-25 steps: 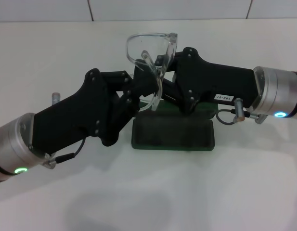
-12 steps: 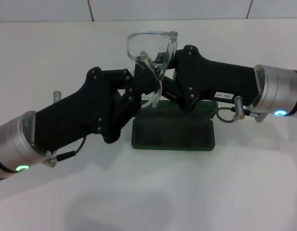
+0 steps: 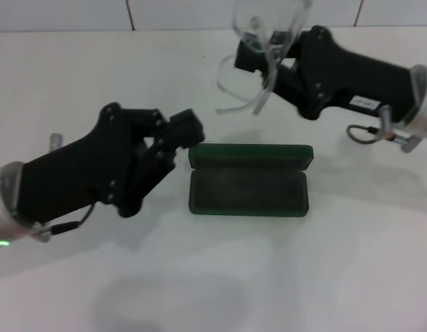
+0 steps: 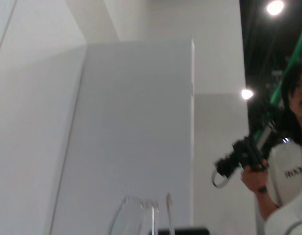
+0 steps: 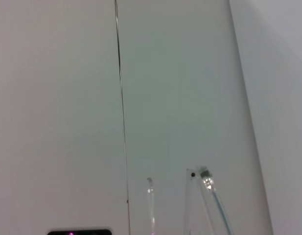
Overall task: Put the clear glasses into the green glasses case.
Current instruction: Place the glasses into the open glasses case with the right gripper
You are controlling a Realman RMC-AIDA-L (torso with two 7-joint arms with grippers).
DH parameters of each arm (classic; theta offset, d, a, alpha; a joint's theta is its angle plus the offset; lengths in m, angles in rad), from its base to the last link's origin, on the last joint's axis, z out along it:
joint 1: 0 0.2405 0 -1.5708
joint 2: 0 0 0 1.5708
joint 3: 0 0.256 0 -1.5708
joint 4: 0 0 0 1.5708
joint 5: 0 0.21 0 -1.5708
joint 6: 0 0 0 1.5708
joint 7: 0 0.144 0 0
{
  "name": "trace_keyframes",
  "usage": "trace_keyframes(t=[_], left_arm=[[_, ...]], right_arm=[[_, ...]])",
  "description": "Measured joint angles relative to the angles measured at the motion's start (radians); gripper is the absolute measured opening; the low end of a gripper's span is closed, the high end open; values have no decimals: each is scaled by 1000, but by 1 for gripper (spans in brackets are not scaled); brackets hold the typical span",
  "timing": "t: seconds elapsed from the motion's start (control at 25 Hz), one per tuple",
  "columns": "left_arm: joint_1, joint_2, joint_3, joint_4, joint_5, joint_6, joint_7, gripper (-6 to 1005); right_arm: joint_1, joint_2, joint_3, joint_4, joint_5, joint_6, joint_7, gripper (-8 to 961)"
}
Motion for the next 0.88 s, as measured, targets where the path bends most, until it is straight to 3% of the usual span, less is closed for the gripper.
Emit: trace_keyframes(t=[0.2, 0.28, 0.36, 0.44, 0.64, 0.76, 0.88], left_arm=[[32, 68, -1, 13, 24, 6, 1, 51], [59, 93, -2, 38, 25, 6, 0, 51], [92, 117, 0, 75, 26, 6, -2, 51], [120, 131, -1, 103, 30, 7, -4, 51], [173, 148, -6, 137, 36, 16, -7, 51], [188, 145, -7, 140, 35, 18, -2, 50], [193, 138, -8, 141, 34, 18, 3, 50]], right_arm=[[-69, -43, 4, -246, -159, 44, 141, 118], [-99, -64, 11, -429, -304, 102, 279, 118], [-118, -72, 46, -600, -475, 133, 448, 118], [-124, -61, 116, -766, -671, 114, 629, 118], [-74, 8, 260, -1044, -1065, -47, 953, 118], [13, 26, 265, -1081, -1217, -140, 1104, 118], [99, 28, 216, -1025, -1312, -171, 1193, 118]])
